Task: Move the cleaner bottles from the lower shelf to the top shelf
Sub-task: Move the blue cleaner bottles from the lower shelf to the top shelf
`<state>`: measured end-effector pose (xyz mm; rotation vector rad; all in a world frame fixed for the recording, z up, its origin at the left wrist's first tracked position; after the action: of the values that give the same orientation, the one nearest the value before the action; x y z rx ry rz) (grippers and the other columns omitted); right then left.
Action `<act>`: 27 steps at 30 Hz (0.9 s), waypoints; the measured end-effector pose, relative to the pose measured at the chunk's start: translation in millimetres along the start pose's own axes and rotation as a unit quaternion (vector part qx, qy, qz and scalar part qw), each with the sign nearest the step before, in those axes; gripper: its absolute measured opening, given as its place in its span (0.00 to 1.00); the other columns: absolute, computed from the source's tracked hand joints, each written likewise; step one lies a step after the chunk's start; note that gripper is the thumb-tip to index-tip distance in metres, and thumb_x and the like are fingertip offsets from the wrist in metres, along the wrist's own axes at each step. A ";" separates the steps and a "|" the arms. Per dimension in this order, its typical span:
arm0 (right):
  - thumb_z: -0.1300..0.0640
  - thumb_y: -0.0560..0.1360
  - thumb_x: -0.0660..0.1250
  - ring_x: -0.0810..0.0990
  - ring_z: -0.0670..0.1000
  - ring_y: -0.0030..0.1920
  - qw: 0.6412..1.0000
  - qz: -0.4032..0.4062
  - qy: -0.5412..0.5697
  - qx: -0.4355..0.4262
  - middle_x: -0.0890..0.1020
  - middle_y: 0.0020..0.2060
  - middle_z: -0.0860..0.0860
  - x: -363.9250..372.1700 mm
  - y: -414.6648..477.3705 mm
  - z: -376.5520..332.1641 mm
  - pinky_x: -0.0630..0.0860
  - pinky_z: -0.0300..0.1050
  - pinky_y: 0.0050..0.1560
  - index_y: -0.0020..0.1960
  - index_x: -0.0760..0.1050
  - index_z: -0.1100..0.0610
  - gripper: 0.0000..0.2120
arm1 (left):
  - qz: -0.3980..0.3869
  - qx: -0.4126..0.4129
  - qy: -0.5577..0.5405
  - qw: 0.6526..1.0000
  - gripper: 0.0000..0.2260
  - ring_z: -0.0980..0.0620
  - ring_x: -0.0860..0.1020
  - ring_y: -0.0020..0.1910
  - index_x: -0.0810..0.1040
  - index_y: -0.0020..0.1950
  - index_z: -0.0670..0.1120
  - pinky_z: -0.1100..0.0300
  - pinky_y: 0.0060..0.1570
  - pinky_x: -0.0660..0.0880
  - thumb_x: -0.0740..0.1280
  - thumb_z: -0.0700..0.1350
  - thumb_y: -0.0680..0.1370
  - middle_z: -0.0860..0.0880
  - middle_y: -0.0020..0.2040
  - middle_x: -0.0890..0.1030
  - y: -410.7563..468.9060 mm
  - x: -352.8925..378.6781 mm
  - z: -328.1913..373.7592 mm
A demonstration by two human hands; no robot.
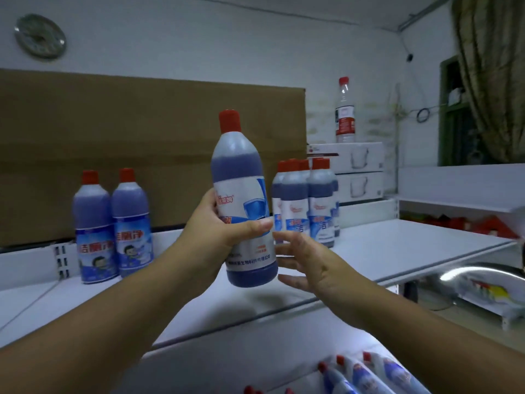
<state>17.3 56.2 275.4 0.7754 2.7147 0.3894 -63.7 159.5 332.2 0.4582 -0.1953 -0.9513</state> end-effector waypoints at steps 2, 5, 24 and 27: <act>0.30 0.60 0.58 0.76 0.48 0.62 1.000 0.030 -0.007 -0.005 0.77 0.60 0.48 -35.9 -18.0 3.3 0.71 0.51 0.66 0.66 0.67 0.48 0.38 | 0.011 0.004 0.013 1.000 0.32 0.47 0.80 0.52 0.70 0.59 0.53 0.48 0.52 0.79 0.77 0.43 0.58 0.50 0.52 0.81 -0.9 33.9 -1.2; 0.39 0.64 0.64 0.76 0.48 0.61 0.999 0.045 0.022 -0.006 0.77 0.61 0.49 -75.8 -36.8 12.1 0.71 0.48 0.66 0.63 0.68 0.45 0.29 | 0.023 0.003 0.025 0.999 0.32 0.47 0.80 0.54 0.68 0.63 0.53 0.44 0.55 0.77 0.78 0.41 0.63 0.50 0.55 0.80 2.1 72.6 -9.1; 0.46 0.69 0.72 0.78 0.37 0.55 0.988 -0.012 -0.151 -0.029 0.78 0.56 0.41 -202.8 35.0 32.8 0.76 0.31 0.50 0.58 0.69 0.39 0.20 | 0.005 0.057 0.073 0.996 0.37 0.48 0.80 0.53 0.67 0.62 0.54 0.44 0.55 0.78 0.77 0.50 0.55 0.52 0.54 0.80 111.0 147.1 -8.9; 0.43 0.65 0.69 0.76 0.37 0.57 0.978 -0.040 -0.203 -0.009 0.77 0.57 0.39 -224.5 46.1 45.1 0.75 0.33 0.53 0.57 0.67 0.35 0.22 | 0.025 0.059 0.099 0.993 0.36 0.50 0.80 0.52 0.67 0.62 0.56 0.47 0.55 0.78 0.76 0.51 0.56 0.54 0.53 0.79 120.0 155.7 -12.7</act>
<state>237.0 -20.9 294.4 0.6554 2.3458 0.2086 118.5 94.9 370.1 0.6512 -0.0828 -0.8421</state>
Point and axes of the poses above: each hand's wrist, its own y-axis towards the middle knuckle, its own x-axis out of the palm, z = x × y, the point moved 8 cm from there along y, towards the middle knuckle
